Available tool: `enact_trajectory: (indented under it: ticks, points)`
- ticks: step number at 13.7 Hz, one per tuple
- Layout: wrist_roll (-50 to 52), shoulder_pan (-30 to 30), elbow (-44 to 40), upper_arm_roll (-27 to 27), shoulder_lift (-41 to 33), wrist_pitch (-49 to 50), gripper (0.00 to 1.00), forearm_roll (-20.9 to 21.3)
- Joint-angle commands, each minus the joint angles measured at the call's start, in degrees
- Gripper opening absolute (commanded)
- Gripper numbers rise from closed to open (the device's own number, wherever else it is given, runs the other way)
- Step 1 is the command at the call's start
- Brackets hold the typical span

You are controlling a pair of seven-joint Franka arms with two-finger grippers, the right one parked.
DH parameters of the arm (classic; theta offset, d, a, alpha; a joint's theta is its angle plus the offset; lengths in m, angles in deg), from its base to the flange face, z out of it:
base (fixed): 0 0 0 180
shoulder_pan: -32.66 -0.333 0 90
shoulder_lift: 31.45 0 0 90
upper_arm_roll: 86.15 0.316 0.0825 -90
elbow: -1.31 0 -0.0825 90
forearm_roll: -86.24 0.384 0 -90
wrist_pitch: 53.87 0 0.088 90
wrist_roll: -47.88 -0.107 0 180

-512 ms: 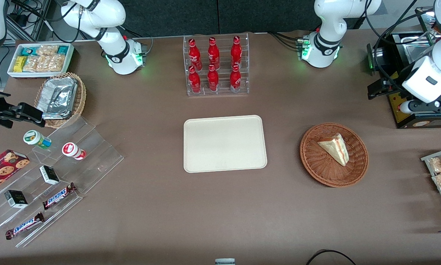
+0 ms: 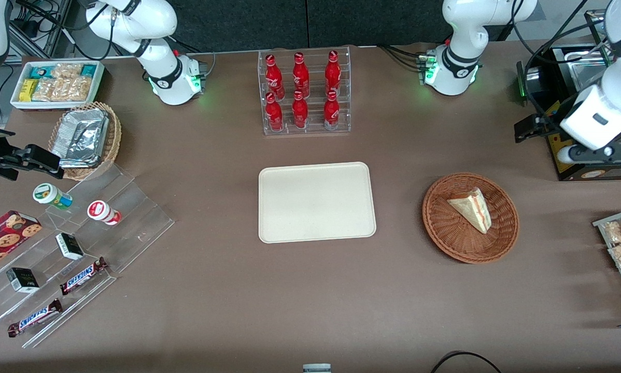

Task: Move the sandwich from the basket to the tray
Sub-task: 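Move the left gripper toward the wrapped sandwich in the wicker basket, then lower the open left gripper around the triangular sandwich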

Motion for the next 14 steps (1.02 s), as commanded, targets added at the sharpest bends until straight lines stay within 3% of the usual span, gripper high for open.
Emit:
enact_trajectory:
  ticks: [1,7,14]
  points:
    - [-0.2,0.2,9.2,0.6,-0.8,-9.4,1.0,0.4]
    - [17.0,0.3,23.9,0.6,-0.1,-33.0,1.0,0.4]
    - [33.2,0.7,30.9,0.6,4.1,-46.5,1.0,0.4]
